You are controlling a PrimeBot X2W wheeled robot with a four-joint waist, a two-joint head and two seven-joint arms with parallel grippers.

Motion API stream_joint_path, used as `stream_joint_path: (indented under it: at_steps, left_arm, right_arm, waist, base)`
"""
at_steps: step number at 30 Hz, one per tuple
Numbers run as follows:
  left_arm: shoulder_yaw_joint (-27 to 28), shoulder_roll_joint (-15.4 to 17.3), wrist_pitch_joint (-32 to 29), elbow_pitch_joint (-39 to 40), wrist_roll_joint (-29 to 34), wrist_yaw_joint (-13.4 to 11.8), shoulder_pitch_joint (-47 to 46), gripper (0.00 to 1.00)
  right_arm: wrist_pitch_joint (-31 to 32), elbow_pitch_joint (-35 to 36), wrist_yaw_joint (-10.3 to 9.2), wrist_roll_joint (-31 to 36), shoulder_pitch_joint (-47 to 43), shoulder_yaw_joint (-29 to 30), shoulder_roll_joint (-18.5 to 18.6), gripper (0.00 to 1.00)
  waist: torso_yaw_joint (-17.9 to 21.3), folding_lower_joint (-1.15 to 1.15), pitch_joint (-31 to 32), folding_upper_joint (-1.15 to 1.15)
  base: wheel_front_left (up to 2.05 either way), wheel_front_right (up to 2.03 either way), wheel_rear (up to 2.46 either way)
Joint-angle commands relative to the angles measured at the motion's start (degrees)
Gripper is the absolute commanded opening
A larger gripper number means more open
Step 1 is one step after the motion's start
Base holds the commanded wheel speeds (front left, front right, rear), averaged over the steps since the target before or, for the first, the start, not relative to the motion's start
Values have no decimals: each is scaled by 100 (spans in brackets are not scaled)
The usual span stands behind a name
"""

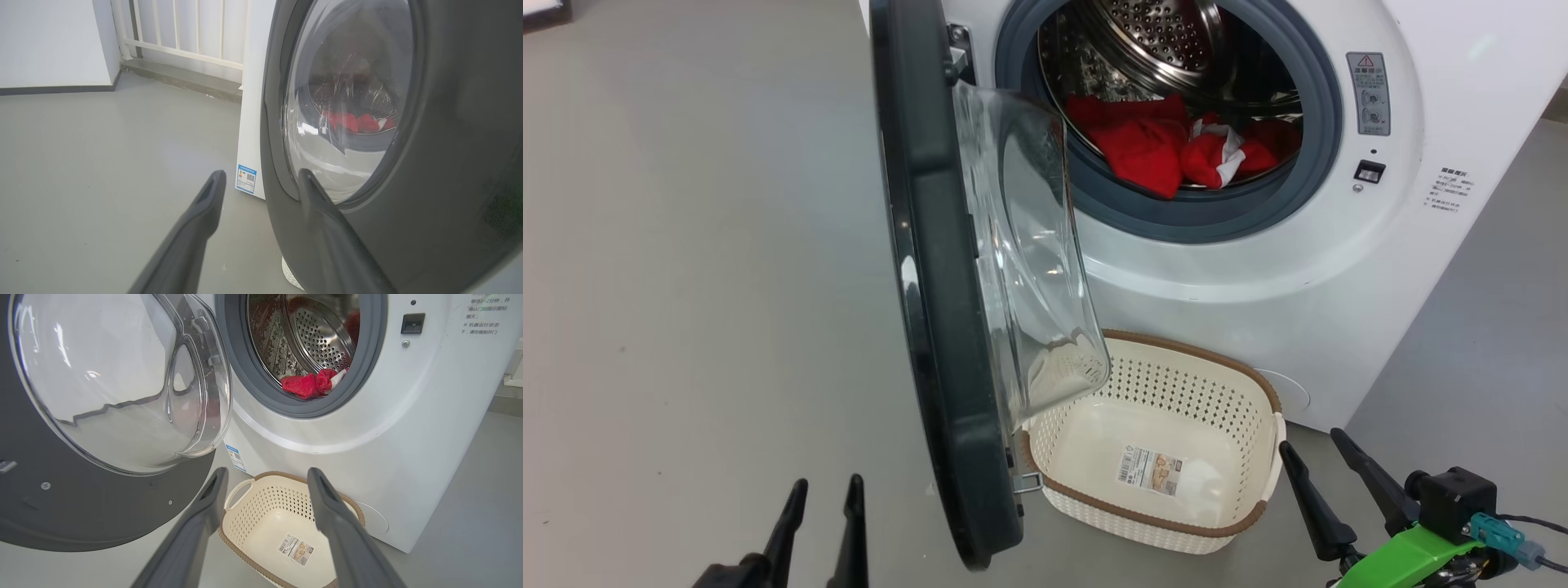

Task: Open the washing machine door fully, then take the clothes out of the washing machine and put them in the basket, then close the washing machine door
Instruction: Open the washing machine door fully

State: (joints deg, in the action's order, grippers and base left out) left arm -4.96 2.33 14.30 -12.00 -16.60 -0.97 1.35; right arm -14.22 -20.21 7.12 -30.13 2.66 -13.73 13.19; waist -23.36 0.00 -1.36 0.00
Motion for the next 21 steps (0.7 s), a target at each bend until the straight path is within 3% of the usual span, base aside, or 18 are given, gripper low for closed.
stream_joint_path:
  at_steps: [1,2,6,12,17,21]
  left_arm:
    - [234,54,70,181,49,-10,-134,4]
    - [262,54,70,235,26,-18,-157,0]
    - [437,54,70,681,-89,-81,-275,0]
    - [509,54,70,1912,-186,-164,-446,0]
    - [-236,54,70,2880,16,-173,-470,0]
    - [-844,54,70,3044,-3,-177,-409,0]
  right_arm:
    - [-77,161,36,77,49,-79,65,100]
    - [-77,164,36,80,49,-78,64,100]
    - [-78,160,36,90,44,-65,65,100]
    - [-78,168,36,107,46,-71,85,100]
    - [-78,177,36,145,58,-58,103,100]
    - [-78,172,36,196,66,-64,101,100]
  waist:
    - [-1,0,0,0]
    - [-2,0,1,0]
    - [-8,0,7,0]
    - [12,0,0,0]
    - [40,0,-18,0]
    - [67,0,-15,0]
  base:
    - [0,0,0]
    - [0,0,0]
    - [0,0,0]
    - [0,0,0]
    - [0,0,0]
    - [0,0,0]
